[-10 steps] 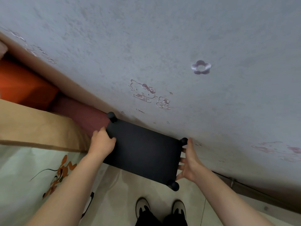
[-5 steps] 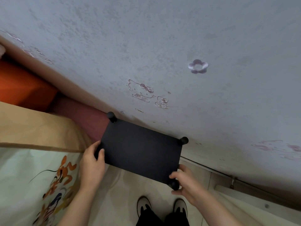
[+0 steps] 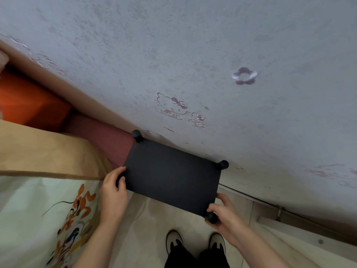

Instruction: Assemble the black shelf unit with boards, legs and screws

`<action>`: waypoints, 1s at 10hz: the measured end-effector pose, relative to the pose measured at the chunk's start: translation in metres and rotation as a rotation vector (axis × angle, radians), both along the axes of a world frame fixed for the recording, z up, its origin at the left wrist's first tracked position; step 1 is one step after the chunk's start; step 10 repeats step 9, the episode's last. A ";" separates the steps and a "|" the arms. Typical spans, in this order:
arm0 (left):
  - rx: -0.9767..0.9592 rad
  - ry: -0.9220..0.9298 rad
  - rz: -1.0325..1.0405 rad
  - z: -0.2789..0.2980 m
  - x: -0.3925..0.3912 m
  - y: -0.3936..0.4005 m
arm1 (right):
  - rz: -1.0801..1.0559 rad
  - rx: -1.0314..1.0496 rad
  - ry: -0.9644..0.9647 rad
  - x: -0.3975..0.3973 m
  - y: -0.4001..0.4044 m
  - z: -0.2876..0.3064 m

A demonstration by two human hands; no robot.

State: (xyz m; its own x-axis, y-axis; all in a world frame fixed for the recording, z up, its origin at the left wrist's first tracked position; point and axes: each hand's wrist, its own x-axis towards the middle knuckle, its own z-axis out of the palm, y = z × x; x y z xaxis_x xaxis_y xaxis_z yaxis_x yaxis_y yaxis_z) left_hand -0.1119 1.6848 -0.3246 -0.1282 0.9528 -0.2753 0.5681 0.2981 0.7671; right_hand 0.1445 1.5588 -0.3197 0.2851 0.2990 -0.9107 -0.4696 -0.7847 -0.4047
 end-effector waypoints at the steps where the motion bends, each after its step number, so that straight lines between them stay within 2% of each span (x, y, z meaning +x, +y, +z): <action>1: 0.009 0.022 -0.005 -0.003 -0.001 -0.003 | 0.028 0.005 -0.033 -0.001 -0.005 -0.003; 4: -0.040 0.028 -0.007 0.005 0.001 -0.009 | -0.039 0.041 -0.051 -0.005 -0.003 0.012; 7: -0.149 0.153 -0.095 0.040 0.013 -0.025 | 0.223 0.079 -0.224 -0.011 0.004 0.061; 9: -0.106 0.085 -0.151 0.093 0.029 -0.050 | 0.341 0.170 -0.295 -0.003 0.000 0.103; 10: -0.106 0.085 -0.151 0.093 0.029 -0.050 | 0.341 0.170 -0.295 -0.003 0.000 0.103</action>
